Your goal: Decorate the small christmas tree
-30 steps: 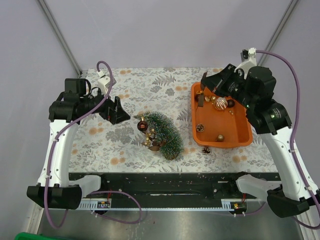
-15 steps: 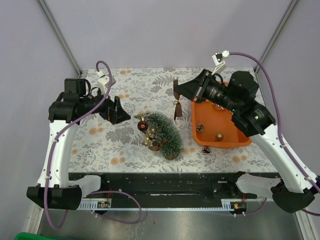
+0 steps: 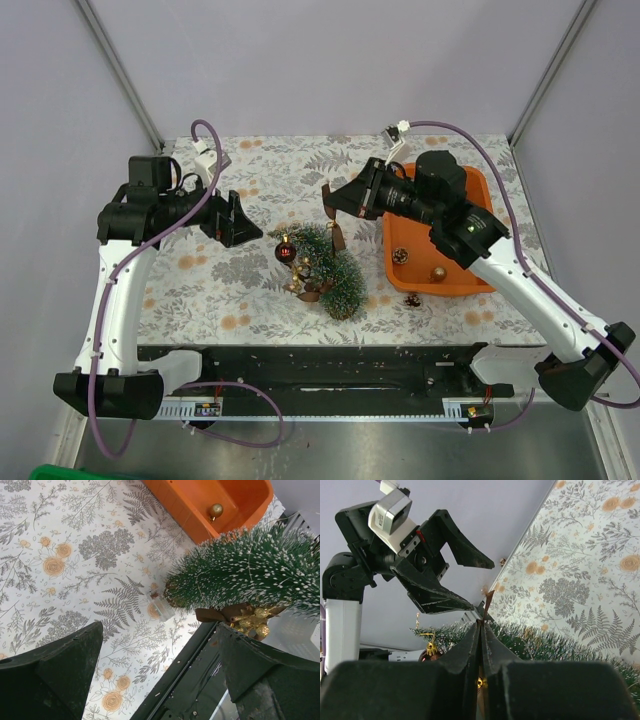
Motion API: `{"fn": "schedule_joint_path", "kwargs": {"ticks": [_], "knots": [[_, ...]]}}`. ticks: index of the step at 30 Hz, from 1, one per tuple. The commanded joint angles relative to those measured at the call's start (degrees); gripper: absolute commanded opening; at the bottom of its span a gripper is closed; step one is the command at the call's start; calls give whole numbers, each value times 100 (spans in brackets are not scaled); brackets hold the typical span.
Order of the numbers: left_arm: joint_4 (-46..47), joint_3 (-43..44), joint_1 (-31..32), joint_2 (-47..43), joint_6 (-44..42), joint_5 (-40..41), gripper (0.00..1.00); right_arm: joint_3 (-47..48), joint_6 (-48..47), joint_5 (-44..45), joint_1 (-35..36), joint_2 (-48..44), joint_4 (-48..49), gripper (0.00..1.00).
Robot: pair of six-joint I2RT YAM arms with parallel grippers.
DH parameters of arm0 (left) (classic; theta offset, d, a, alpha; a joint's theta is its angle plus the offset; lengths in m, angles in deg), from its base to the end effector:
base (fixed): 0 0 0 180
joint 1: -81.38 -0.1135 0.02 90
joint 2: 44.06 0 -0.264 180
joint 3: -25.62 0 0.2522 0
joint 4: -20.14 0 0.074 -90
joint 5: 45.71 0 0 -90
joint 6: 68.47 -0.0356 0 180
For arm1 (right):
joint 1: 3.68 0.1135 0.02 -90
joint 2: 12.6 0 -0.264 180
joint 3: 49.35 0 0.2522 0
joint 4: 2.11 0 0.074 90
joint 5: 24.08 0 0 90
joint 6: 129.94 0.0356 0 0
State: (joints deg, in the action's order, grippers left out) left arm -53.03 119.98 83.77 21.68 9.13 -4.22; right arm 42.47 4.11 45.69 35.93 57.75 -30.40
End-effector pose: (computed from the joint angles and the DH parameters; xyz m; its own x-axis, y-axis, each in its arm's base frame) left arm 0.2012 -0.0351 0.4065 -0.5641 0.1659 -0.8089 0.6984 0.6184 -0.3602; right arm 0.2021 0.1833 0.4417 -0.6656 0.2960 -0.6851 -0.5565 0.4149 0.7199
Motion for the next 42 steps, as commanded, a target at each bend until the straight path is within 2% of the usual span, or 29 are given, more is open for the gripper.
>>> {"fn": "schedule_joint_path", "kwargs": {"ticks": [1,12,19,22,30,37,42], "knots": [[483,26,7,44,264,-282,99,-71,59,-183,64,-65,363,9],[580,237,244,133,414,-220,99,-362,42,-60,81,-92,108,21],[598,255,314,36,449,-132,99,-406,-116,36,73,-56,-59,41],[607,255,314,18,449,-132,99,-397,-221,124,81,-74,-182,47],[598,281,323,45,467,-159,99,-98,-573,335,81,23,-613,51],[589,281,323,62,493,-176,99,16,-521,239,81,207,-490,50],[598,281,332,62,476,-167,99,226,-678,466,81,172,-630,52]]}}
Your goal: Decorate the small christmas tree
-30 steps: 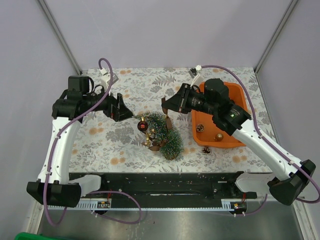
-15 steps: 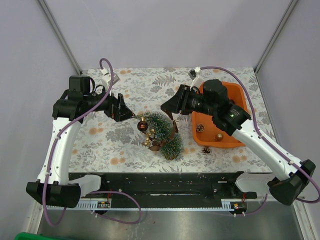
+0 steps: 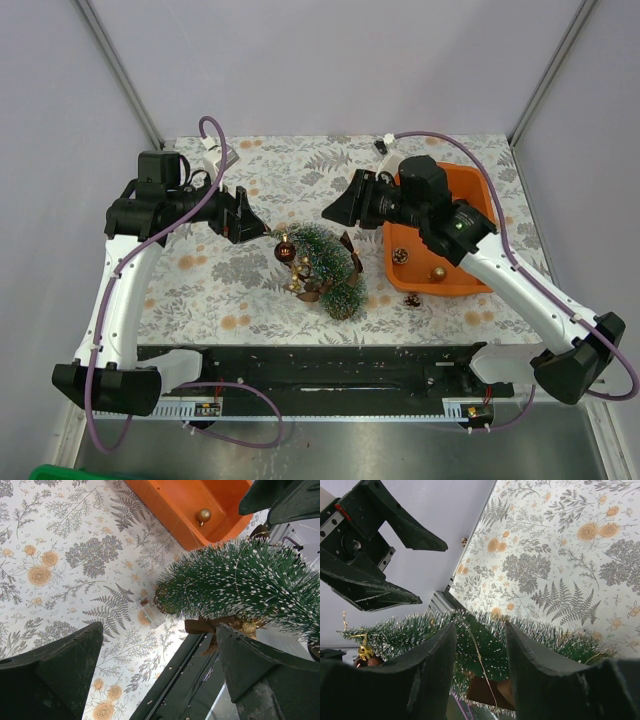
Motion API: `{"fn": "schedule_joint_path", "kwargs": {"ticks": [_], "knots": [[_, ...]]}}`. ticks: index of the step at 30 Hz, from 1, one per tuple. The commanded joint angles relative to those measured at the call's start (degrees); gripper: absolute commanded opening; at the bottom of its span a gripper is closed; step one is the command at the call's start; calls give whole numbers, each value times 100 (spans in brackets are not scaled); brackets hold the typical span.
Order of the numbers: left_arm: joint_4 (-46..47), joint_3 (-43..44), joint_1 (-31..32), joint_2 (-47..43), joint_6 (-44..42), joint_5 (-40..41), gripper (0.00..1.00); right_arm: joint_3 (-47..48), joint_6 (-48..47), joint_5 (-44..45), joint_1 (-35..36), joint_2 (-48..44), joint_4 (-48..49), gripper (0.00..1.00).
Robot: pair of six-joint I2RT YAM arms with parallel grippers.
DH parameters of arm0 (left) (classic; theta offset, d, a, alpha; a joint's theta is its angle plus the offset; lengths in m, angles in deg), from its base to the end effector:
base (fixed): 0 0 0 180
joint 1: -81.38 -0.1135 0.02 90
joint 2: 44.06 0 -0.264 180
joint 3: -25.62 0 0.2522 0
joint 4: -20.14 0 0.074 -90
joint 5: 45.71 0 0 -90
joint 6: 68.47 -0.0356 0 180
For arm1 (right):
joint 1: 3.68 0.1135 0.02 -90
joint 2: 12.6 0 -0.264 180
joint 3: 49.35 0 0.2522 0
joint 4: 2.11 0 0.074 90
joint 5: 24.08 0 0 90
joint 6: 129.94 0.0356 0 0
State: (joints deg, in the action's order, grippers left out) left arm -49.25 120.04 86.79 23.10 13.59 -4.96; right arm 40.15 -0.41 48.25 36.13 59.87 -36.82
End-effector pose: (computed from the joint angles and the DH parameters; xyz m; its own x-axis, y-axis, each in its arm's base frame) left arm 0.2103 -0.0470 0.4071 -0.5757 0.1451 -0.8047 0.7072 0.5824 -0.4009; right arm 0.2116 0.1904 0.4063 -0.7096 0.1980 -0.6762 -0.4934 0.5455 0.6775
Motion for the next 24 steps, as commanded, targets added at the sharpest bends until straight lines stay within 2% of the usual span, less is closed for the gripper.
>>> {"fn": "schedule_joint_path", "kwargs": {"ticks": [1,8,12,18,22,24], "knots": [[220,266,22,-71,30,-84,99,528,-278,298,53,-57,-23,54],[220,318,22,-45,56,74,99,1187,-648,1177,27,-171,-585,82],[106,450,4,-54,21,354,99,1583,-780,1643,-280,-189,-1041,100],[-79,652,-303,25,-137,478,99,1883,-648,1135,-1711,-145,-1438,99],[-105,749,-899,210,-120,329,99,1664,-534,678,-2617,-22,-1421,100],[-79,732,-1181,298,3,416,99,1366,-577,764,-2855,-40,-1351,99]]}}
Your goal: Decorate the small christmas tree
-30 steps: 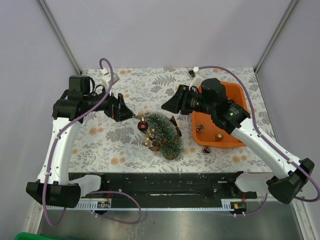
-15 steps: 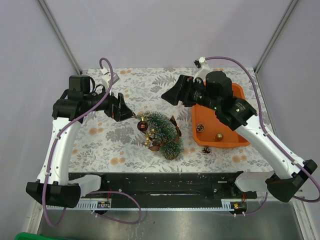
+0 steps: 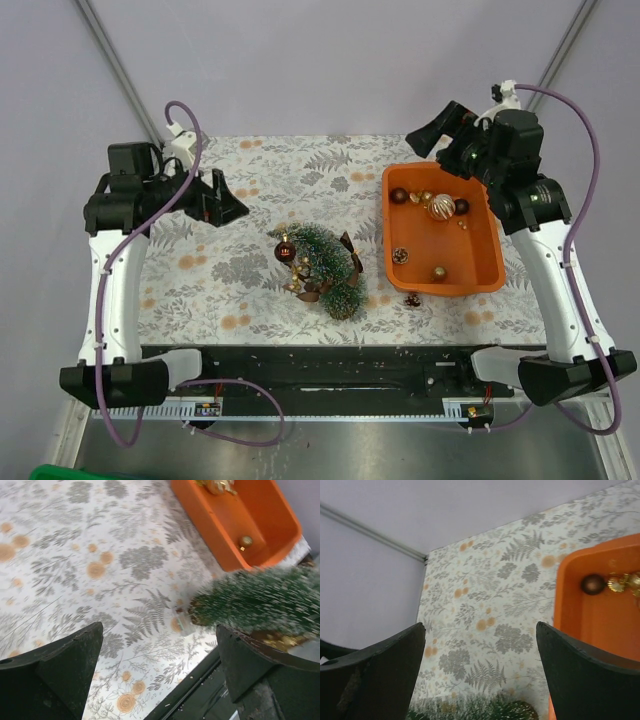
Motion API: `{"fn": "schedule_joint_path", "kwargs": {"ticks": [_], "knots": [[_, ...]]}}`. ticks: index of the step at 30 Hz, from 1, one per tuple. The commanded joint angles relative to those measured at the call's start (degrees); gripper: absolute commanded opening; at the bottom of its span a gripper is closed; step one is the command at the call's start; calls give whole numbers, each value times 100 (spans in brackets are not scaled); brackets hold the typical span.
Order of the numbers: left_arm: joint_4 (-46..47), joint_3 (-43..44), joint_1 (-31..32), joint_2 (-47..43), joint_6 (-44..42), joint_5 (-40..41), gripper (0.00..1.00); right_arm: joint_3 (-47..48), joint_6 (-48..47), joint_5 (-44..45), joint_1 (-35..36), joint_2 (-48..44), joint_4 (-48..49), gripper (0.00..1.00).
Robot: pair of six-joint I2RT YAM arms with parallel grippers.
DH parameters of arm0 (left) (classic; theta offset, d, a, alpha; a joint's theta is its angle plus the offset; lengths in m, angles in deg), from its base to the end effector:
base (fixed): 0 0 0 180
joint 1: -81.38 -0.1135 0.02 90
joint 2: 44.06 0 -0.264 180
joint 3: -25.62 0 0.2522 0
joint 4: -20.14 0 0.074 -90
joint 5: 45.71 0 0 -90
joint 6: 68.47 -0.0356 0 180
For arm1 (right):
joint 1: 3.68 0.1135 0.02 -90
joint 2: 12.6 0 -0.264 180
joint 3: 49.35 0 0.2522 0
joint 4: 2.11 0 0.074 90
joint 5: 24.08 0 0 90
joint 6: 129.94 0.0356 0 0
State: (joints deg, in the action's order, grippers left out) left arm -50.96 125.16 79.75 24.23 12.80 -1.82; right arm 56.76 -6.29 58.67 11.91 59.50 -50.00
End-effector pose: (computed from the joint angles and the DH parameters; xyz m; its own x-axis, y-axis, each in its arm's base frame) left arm 0.2144 -0.0196 0.4264 -0.5522 0.0896 -0.8289 0.6244 0.7033 -0.3399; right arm 0.2435 0.0726 0.4796 -0.4055 0.4576 -0.7914 -0.1921 0.8037 0.5631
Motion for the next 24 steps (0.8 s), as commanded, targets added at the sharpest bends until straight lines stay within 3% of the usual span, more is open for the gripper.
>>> {"fn": "schedule_joint_path", "kwargs": {"ticks": [1,5,9,16,24], "knots": [[179,168,-557,193,221,398,99,-462,-25,-216,-565,-20,-15,99],[258,-130,-593,88,153,1374,99,-1183,-192,266,-654,-116,-50,100],[521,-614,-654,-210,73,1806,99,-1755,-359,566,-672,-231,-120,99],[672,-949,-883,-237,135,2000,99,-2415,-482,637,-751,-512,-33,99],[847,-1072,-1365,-115,205,1975,99,-2424,-631,654,-768,-583,-50,99]]}}
